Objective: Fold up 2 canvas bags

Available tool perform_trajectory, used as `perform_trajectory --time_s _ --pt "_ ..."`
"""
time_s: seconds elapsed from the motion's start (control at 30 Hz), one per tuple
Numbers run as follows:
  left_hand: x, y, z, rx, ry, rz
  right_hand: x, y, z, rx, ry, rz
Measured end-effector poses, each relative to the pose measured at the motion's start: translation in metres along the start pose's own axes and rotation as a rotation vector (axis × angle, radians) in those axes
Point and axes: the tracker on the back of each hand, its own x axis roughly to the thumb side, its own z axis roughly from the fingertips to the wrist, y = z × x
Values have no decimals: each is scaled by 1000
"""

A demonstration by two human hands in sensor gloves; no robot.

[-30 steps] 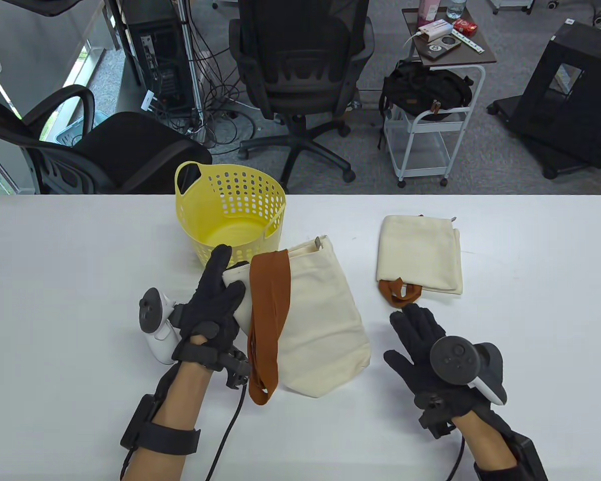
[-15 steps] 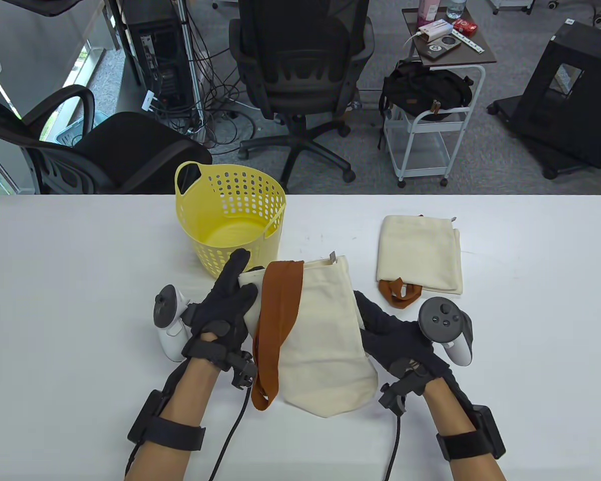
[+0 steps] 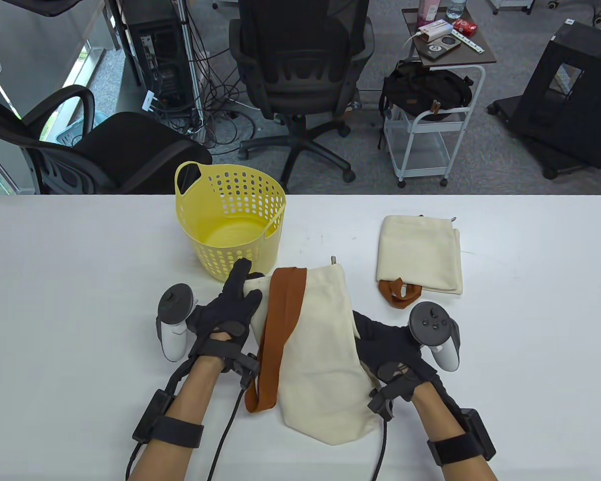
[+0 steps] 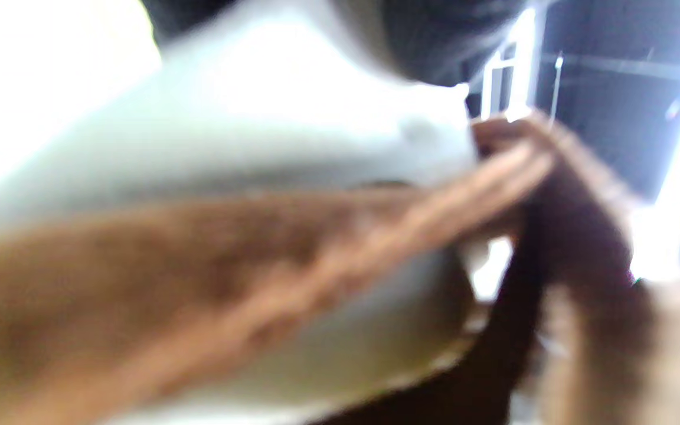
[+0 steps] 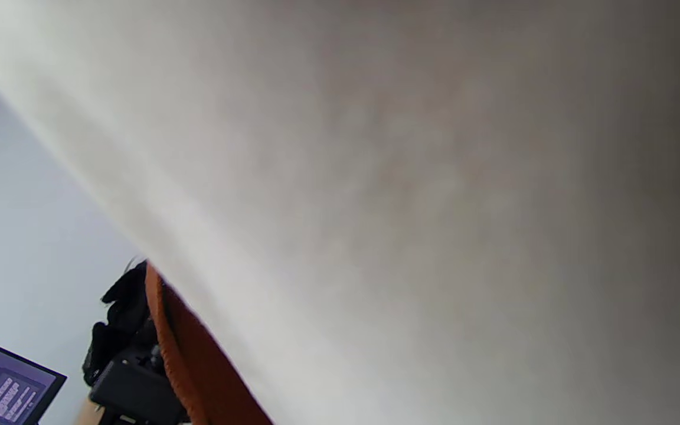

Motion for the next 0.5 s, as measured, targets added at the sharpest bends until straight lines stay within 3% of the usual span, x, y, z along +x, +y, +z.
perform_trajectory --time_s 0.2,0.33,0.5 --pt "16 5 7 24 -3 -222 13 10 -1 8 -60 72" --pt "31 0 11 -25 33 -379 16 14 -3 15 -72 83" --pt "37 -2 11 -16 30 -416 18 14 -1 -4 -77 115"
